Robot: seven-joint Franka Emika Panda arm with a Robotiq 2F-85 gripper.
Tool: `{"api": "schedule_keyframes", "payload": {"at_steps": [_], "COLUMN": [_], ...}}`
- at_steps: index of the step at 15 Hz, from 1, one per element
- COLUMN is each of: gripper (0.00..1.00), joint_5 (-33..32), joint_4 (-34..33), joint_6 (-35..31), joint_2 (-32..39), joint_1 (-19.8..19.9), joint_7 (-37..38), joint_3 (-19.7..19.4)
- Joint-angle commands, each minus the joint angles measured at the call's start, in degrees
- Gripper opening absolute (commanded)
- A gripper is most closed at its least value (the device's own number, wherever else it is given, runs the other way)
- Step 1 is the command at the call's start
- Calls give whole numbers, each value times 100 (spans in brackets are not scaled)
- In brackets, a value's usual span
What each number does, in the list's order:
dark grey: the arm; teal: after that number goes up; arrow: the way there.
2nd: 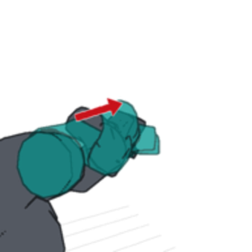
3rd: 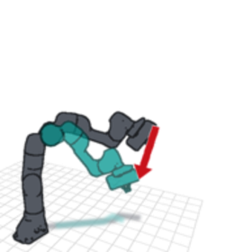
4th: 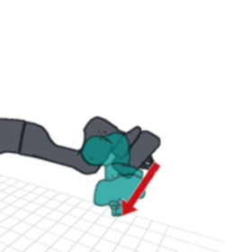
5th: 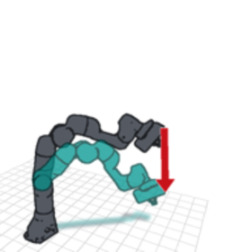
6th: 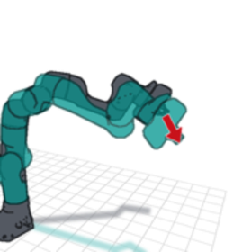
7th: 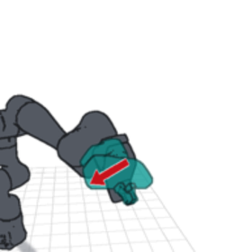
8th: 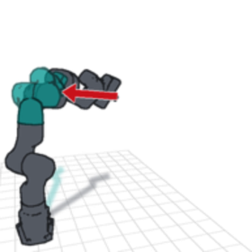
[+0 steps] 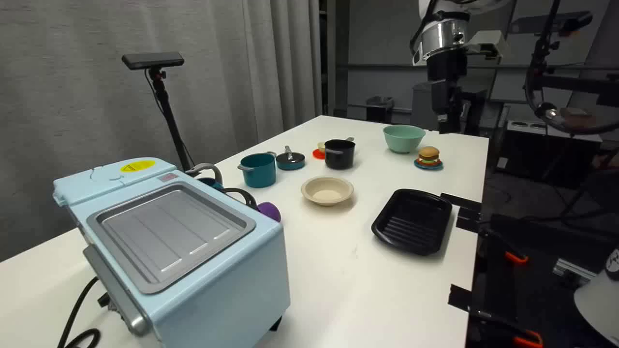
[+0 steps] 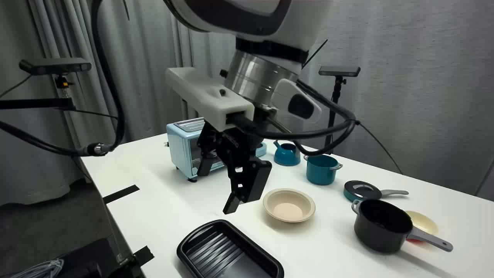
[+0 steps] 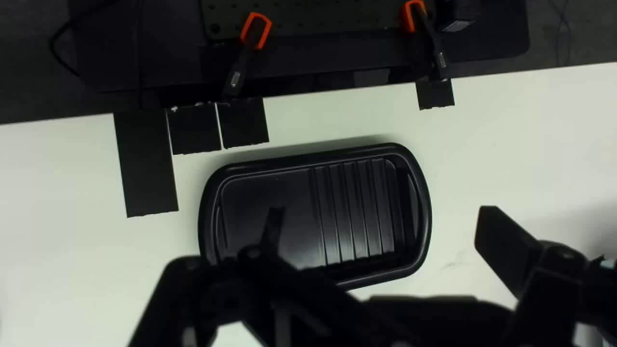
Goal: Put the purple object in the cream white plate
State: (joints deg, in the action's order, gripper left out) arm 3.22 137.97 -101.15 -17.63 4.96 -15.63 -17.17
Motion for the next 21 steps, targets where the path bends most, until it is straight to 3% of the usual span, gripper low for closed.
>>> {"api": "schedule_keyframes", "payload": {"at_steps": [1,14,21], "gripper": [100,100,100], "joint_5": [40,167,587], "joint_4": [-9,-141,-914], "joint_6": [16,27,-371], "joint_2": [19,168,564], "joint_1": [163,110,-179], "joint_7": [-41,-8,236], "joint_3": [152,178,803]}}
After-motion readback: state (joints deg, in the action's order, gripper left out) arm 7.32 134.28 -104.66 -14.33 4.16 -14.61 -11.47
